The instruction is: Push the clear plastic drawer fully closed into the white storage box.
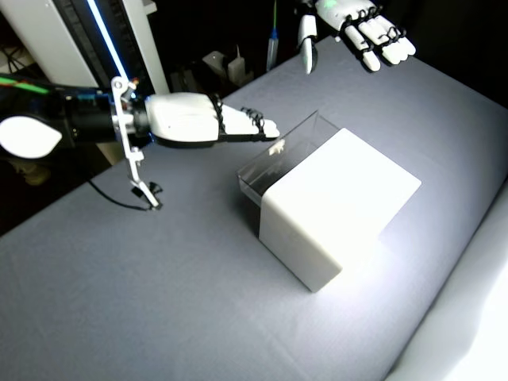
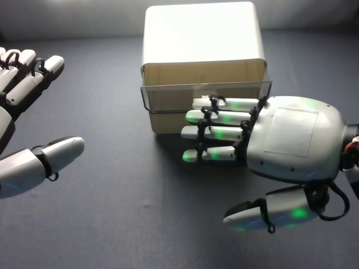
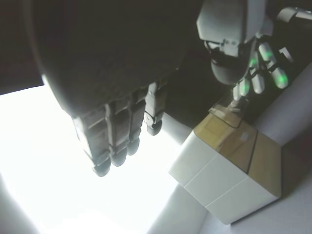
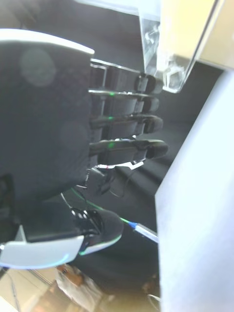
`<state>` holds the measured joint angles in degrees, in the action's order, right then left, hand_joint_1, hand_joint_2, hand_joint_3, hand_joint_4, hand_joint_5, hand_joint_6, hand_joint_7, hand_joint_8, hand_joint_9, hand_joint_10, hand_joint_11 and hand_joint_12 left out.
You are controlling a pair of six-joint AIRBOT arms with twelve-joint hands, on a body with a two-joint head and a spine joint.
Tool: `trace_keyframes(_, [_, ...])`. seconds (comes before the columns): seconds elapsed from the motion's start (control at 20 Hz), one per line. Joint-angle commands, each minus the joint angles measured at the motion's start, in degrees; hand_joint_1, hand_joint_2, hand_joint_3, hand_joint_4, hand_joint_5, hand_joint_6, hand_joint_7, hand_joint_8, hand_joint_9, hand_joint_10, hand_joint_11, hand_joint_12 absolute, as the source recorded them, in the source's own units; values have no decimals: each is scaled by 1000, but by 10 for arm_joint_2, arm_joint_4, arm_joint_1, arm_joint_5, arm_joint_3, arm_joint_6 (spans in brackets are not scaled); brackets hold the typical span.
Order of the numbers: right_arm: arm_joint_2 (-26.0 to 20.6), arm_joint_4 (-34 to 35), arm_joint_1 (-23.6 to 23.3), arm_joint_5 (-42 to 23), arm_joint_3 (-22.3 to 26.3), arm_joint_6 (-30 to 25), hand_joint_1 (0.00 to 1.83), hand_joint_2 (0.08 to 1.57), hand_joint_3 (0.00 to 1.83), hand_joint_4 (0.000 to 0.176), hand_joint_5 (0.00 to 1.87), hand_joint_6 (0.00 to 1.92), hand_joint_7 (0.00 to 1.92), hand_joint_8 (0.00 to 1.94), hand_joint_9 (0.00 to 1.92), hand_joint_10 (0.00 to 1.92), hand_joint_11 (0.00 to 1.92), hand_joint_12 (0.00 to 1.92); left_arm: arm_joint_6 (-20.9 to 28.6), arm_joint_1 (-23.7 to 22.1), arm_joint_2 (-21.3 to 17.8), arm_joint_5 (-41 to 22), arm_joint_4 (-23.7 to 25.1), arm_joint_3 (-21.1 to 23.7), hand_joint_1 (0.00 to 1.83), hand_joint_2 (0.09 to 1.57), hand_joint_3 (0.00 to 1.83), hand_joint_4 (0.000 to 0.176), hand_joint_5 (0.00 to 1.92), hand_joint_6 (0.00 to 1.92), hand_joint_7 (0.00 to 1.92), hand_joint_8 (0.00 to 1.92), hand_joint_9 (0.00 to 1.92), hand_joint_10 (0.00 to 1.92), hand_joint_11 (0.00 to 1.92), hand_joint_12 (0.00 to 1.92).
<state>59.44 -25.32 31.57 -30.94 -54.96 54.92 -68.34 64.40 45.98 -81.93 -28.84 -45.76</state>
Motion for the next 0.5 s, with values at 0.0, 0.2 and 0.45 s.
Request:
trace_keyframes(0.0, [-1, 15, -10, -55, -1, 3, 0, 1159, 0, 0, 383, 25, 157, 23, 0, 0, 0, 0, 4, 0, -1, -73, 8, -1, 0, 1117, 0, 176, 0, 0, 0, 0, 0, 0, 0, 0])
trace_keyframes(0.2, [2, 20, -14, -48, -8, 10, 0, 1155, 0, 0, 408, 19, 205, 9, 0, 0, 0, 0, 9, 5, -2, -78, 6, -1, 0, 1120, 0, 176, 0, 0, 0, 0, 0, 0, 0, 0])
trace_keyframes(0.45, [6, 42, -21, -32, -22, 37, 0, 1192, 12, 0, 331, 8, 131, 4, 0, 0, 0, 0, 12, 6, -3, -79, 6, -2, 0, 1117, 0, 176, 0, 0, 0, 0, 0, 0, 0, 0])
